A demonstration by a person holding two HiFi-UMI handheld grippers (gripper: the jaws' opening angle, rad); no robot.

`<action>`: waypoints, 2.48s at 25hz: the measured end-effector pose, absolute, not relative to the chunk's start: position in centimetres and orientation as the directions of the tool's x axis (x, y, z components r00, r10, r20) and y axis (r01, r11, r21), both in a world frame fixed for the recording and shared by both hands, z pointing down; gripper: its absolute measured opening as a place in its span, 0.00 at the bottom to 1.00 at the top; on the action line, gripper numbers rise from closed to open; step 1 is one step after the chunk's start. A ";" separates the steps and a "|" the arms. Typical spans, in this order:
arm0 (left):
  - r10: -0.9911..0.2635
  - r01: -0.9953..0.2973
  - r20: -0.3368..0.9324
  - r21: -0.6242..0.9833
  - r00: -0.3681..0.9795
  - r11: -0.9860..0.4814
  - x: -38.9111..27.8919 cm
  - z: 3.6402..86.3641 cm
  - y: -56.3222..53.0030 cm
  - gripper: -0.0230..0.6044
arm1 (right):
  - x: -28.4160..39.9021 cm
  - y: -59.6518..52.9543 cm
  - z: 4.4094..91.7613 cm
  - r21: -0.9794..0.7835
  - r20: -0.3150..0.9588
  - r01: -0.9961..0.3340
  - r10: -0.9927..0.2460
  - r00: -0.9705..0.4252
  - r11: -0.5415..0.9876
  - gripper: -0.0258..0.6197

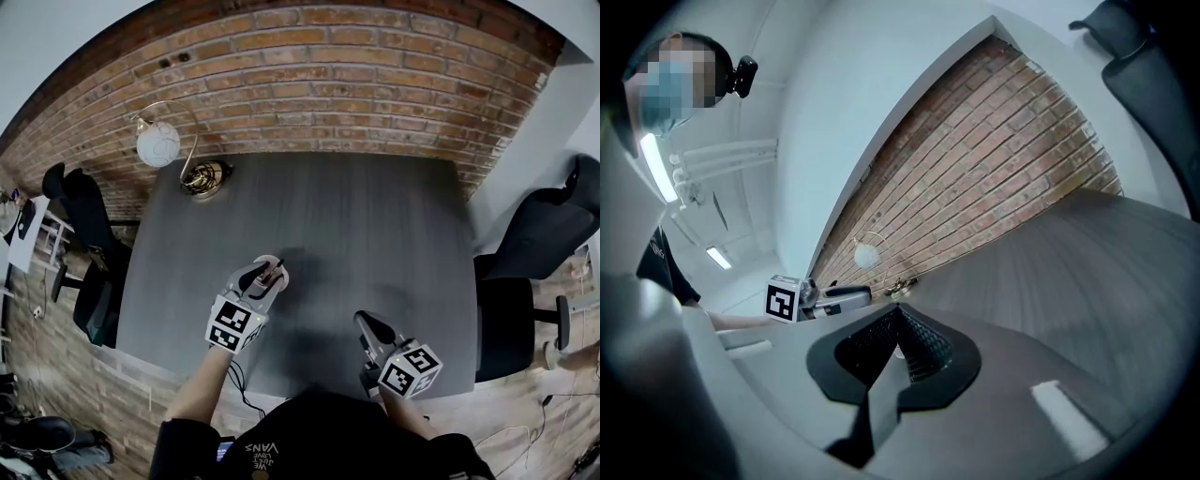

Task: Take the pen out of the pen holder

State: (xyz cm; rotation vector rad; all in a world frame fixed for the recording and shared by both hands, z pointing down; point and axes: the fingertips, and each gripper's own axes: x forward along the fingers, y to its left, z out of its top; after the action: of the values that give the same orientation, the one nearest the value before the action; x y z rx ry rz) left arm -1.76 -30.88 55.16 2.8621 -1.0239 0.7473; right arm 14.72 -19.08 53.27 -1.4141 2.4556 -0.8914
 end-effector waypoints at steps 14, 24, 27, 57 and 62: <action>-0.541 -0.555 0.568 -0.171 0.620 -0.814 -0.6 59.9 -34.3 0.28 | 15.3 -20.8 54.7 -0.596 0.159 -0.720 -0.828 -0.538 0.354 0.04; -0.486 -0.515 0.662 -0.173 0.571 -0.840 -0.1 61.5 -34.7 0.28 | 15.4 -21.3 55.2 -0.606 0.164 -0.715 -0.826 -0.540 0.348 0.04; -0.487 -0.517 0.673 -0.179 0.556 -0.837 -0.2 61.7 -34.9 0.28 | 15.6 -21.4 55.3 -0.607 0.162 -0.715 -0.827 -0.539 0.347 0.04; -0.553 -0.580 0.635 -0.197 0.539 -0.791 -1.0 60.7 -35.8 0.17 | 15.9 -21.2 54.5 -0.593 0.152 -0.723 -0.833 -0.532 0.353 0.04; -0.577 -0.596 0.603 -0.201 0.550 -0.778 -1.3 59.4 -35.7 0.16 | 15.5 -20.7 53.9 -0.585 0.150 -0.728 -0.834 -0.531 0.358 0.04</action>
State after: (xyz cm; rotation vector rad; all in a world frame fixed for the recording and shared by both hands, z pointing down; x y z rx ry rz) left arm -1.33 -35.67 59.36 2.7421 -1.0377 1.0515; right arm 15.53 -20.72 53.88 -1.4195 2.4414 -0.9134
